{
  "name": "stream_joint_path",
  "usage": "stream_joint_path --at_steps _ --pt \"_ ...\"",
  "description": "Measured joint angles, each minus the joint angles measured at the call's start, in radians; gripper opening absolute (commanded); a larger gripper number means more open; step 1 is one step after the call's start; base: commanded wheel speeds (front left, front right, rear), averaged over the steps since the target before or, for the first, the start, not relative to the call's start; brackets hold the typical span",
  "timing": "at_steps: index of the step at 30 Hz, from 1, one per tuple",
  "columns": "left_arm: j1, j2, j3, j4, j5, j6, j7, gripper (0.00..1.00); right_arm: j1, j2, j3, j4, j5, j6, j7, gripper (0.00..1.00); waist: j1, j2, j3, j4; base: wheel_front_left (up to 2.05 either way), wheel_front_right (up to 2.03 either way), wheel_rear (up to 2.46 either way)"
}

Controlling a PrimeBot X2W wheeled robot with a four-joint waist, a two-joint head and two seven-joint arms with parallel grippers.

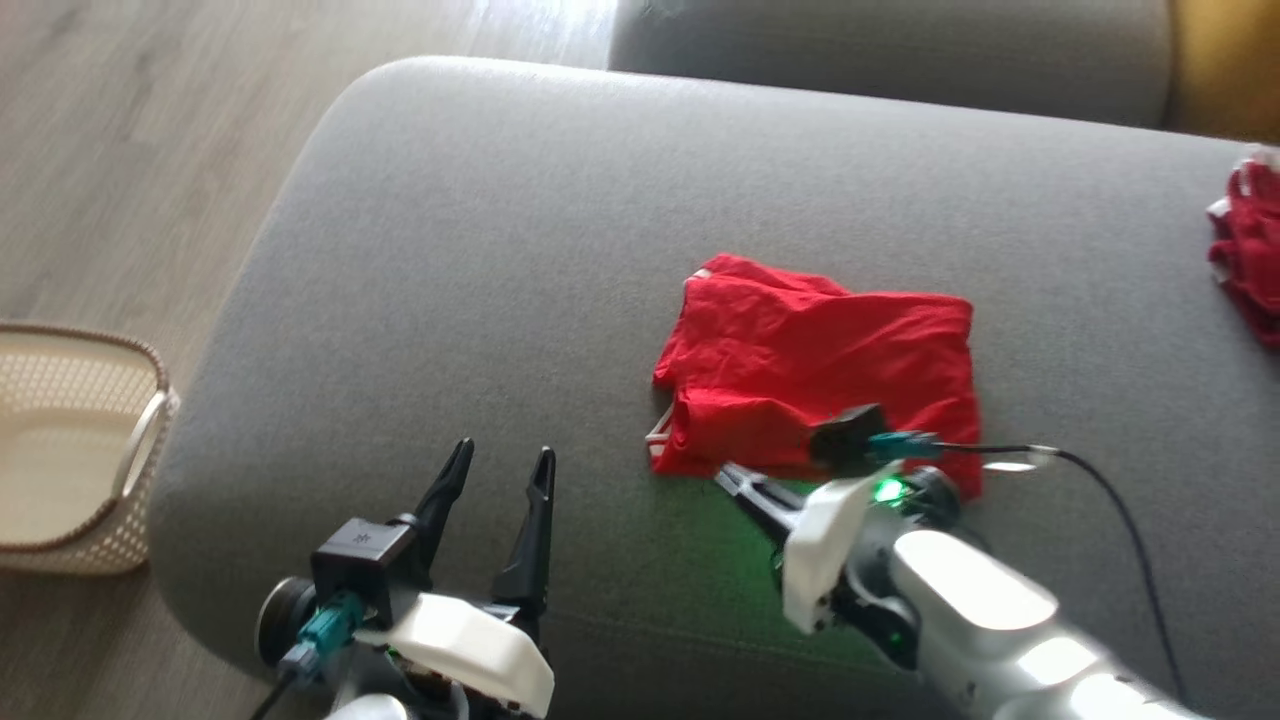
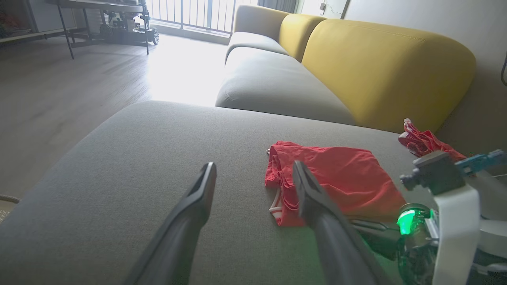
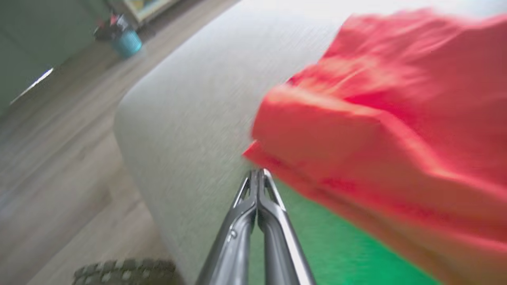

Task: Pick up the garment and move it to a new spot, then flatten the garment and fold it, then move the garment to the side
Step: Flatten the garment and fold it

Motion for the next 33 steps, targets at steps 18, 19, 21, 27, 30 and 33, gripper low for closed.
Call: stream_joint_path --at_steps 18,19,21,27,30,33 --pt "0.15 -0.054 0.188 0.004 0.035 0.02 -0.011 1.0 0.346 -0.023 -0.736 -0.46 -0.513 0.0 -0.074 1.0 0.0 0.0 -0.08 -0.164 0.0 0.0 0.0" --pt "0.162 -0.065 0.214 0.001 0.057 0.019 -0.011 1.0 0.393 -0.012 -0.772 -0.505 -0.543 0.0 -0.074 1.0 0.0 0.0 -0.085 -0.17 0.0 0.0 0.0" --pt "0.19 -0.088 0.268 -0.007 0.104 0.01 -0.011 1.0 0.468 0.014 -0.829 -0.589 -0.593 0.0 -0.074 1.0 0.0 0.0 -0.093 -0.18 0.0 0.0 0.0" --pt "0.283 -0.162 0.397 -0.014 0.251 -0.066 -0.012 1.0 0.585 0.043 -0.909 -0.763 -0.713 0.0 -0.074 1.0 0.0 0.0 -0.107 -0.201 0.0 0.0 0.0" --pt "0.33 -0.203 0.46 -0.014 0.308 -0.115 -0.012 1.0 0.643 0.048 -0.952 -0.81 -0.724 0.0 -0.074 1.0 0.0 0.0 -0.113 -0.21 0.0 0.0 0.0" --pt "0.384 -0.237 0.533 -0.01 0.362 -0.158 -0.012 1.0 0.702 0.049 -0.94 -0.831 -0.684 0.0 -0.074 1.0 0.0 0.0 -0.119 -0.223 0.0 0.0 0.0"
